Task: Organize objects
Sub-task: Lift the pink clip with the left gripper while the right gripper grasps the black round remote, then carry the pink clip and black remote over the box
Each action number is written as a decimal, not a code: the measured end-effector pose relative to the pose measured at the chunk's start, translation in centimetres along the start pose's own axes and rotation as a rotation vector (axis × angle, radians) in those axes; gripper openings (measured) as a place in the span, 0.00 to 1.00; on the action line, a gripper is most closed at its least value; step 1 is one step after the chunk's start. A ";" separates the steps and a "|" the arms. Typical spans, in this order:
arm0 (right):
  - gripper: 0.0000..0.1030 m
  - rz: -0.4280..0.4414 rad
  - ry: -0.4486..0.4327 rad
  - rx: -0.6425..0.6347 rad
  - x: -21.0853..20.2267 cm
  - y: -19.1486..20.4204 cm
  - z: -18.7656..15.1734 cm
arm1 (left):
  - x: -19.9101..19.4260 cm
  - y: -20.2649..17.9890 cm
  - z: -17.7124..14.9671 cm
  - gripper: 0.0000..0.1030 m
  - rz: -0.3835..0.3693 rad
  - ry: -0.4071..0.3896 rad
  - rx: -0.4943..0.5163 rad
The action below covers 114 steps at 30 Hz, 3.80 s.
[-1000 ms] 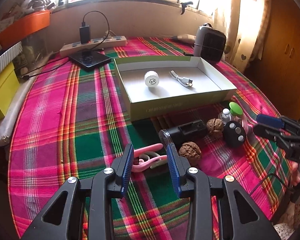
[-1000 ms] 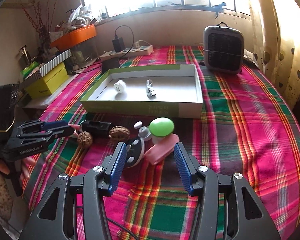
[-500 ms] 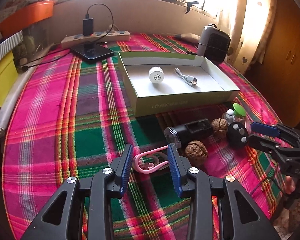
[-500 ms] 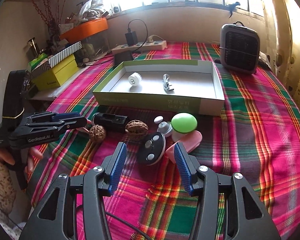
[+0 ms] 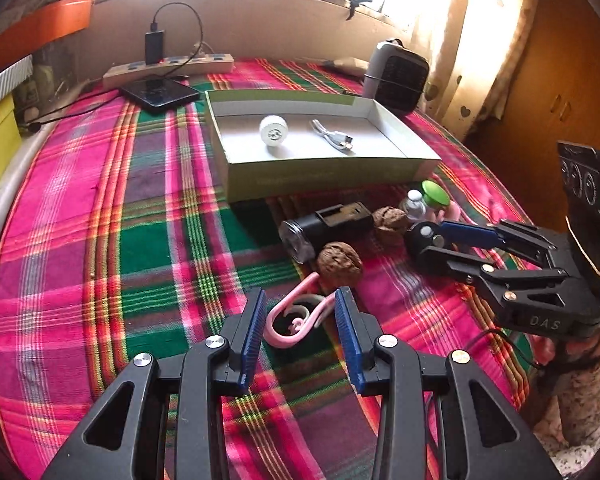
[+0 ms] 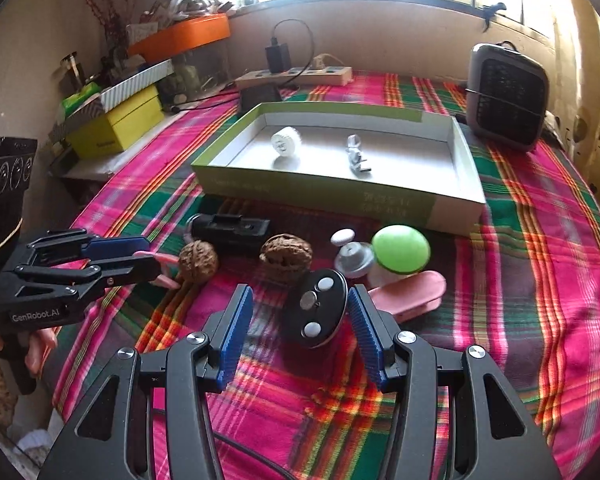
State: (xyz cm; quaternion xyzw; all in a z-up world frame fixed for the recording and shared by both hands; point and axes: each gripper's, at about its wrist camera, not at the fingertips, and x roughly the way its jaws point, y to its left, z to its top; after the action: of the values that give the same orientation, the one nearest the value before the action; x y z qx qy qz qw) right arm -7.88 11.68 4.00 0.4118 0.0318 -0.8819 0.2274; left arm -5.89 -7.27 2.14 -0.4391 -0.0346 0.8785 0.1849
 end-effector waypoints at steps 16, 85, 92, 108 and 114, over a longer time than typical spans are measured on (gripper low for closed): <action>0.49 -0.022 0.035 0.009 1.3 0.1 -0.3 | 1.3 -1.0 0.1 0.33 0.046 0.035 0.067; 0.27 0.004 -0.058 0.077 -1.3 -0.8 0.6 | -0.5 -1.7 2.0 0.21 0.110 -0.056 0.004; 0.27 0.005 -0.083 0.081 -2.1 -1.1 1.9 | -0.2 -2.3 4.0 0.21 0.087 -0.075 0.011; 0.27 0.018 -0.105 0.139 -2.0 -5.1 7.1 | 3.2 -2.1 10.2 0.21 0.052 -0.065 0.000; 0.27 -0.004 -0.079 0.142 -0.4 -6.7 9.2 | 5.1 -1.6 12.3 0.21 0.051 -0.055 -0.018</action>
State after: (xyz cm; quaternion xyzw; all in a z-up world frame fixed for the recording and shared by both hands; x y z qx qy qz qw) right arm -17.04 15.60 9.51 0.3919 -0.0391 -0.8978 0.1969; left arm -17.84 -2.77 6.17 -0.4172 -0.0363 0.8944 0.1573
